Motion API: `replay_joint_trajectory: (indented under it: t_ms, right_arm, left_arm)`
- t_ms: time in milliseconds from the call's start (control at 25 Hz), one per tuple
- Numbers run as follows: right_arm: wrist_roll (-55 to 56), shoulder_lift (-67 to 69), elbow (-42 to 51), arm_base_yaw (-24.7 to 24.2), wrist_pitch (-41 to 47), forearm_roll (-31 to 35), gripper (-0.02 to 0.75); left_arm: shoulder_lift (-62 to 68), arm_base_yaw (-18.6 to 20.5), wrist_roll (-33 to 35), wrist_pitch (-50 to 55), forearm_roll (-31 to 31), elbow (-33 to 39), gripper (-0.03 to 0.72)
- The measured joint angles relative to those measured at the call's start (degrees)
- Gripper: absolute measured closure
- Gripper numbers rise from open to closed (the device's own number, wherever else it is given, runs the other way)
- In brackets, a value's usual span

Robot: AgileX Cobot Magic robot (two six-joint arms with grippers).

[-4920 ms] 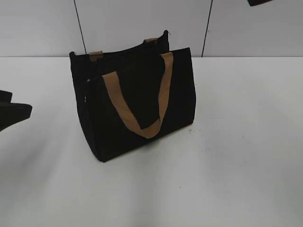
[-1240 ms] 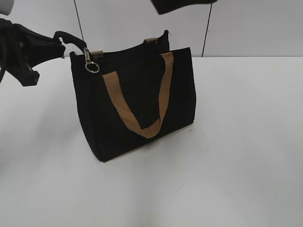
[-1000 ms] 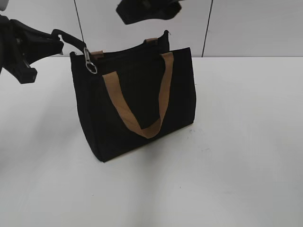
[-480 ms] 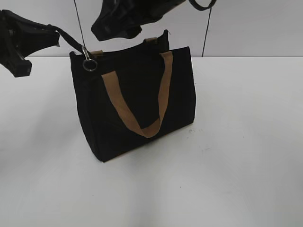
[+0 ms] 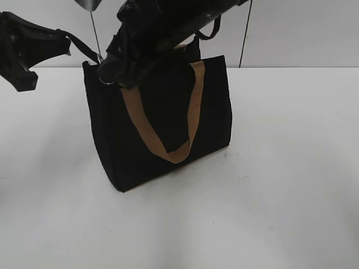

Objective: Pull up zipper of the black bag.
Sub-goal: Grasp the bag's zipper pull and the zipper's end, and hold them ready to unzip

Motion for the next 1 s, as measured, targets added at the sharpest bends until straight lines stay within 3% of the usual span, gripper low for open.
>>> replay_joint_trajectory:
  t_ms: [440, 800, 1000]
  right_arm:
    - [-0.1, 3.4, -0.1, 0.1, -2.8, 0.2, 0.44]
    - [0.7, 3.8, -0.3, 0.1, -3.1, 0.2, 0.595]
    - [1.2, 3.8, -0.4, 0.1, -3.5, 0.3, 0.735]
  left_arm:
    - [0.0, 0.0, 0.0, -0.1, 0.0, 0.0, 0.655]
    - [0.0, 0.0, 0.0, -1.7, 0.1, 0.0, 0.655]
    - [0.0, 0.0, 0.0, -2.8, 0.1, 0.0, 0.655]
